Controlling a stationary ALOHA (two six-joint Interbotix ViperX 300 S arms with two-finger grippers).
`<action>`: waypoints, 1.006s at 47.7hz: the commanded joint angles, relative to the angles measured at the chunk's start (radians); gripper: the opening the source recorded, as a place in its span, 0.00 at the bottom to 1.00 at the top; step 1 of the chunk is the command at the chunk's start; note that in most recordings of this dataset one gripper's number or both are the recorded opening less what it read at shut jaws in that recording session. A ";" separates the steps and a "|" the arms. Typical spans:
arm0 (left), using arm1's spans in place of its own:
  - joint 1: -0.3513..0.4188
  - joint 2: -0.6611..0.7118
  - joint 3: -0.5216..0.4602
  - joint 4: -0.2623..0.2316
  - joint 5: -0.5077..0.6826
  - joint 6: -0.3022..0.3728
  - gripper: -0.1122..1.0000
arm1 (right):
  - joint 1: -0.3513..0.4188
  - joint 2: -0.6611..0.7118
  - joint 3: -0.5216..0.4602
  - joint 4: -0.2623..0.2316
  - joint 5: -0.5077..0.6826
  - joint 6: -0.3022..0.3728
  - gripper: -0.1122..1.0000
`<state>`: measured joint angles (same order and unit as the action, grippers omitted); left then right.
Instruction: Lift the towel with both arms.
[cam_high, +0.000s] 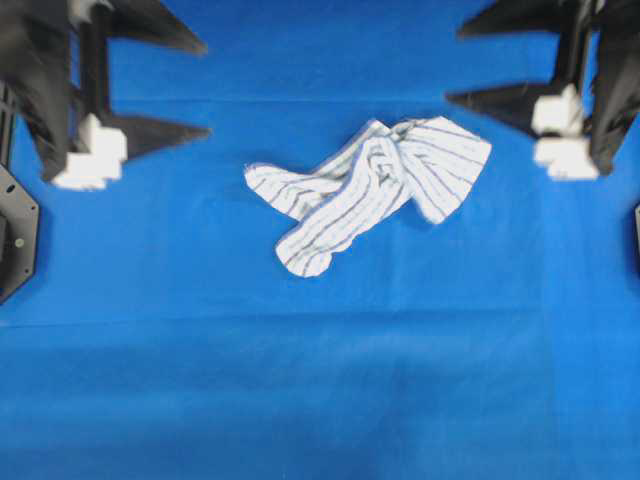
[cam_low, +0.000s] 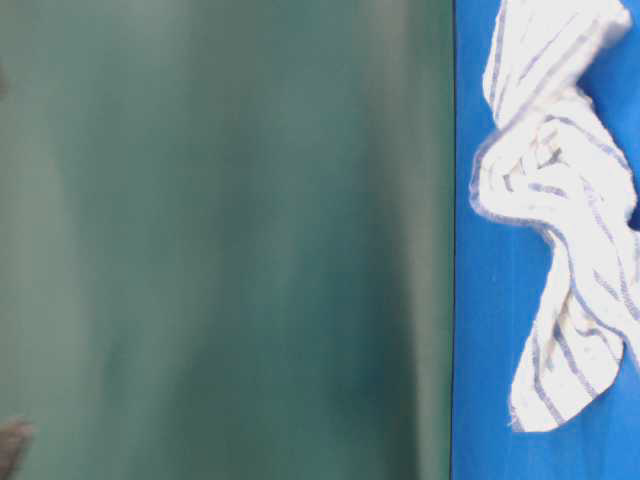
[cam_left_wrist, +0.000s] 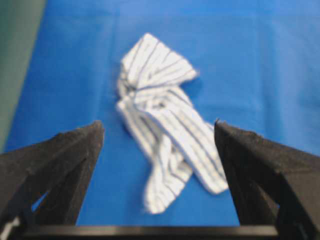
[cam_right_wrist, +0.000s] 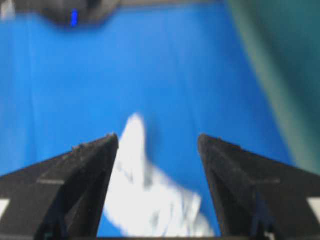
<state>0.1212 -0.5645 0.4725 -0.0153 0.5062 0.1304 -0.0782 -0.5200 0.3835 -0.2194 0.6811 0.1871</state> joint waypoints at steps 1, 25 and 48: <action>-0.017 0.018 0.041 0.000 -0.075 0.000 0.88 | 0.011 0.002 0.040 0.008 -0.028 0.006 0.69; -0.074 0.308 0.227 -0.002 -0.414 0.003 0.88 | 0.014 0.215 0.298 0.002 -0.273 0.044 0.69; -0.081 0.666 0.245 -0.005 -0.681 -0.015 0.88 | -0.040 0.520 0.344 0.000 -0.471 0.044 0.69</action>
<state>0.0430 0.0844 0.7332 -0.0169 -0.1488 0.1166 -0.1074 -0.0153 0.7332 -0.2178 0.2378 0.2286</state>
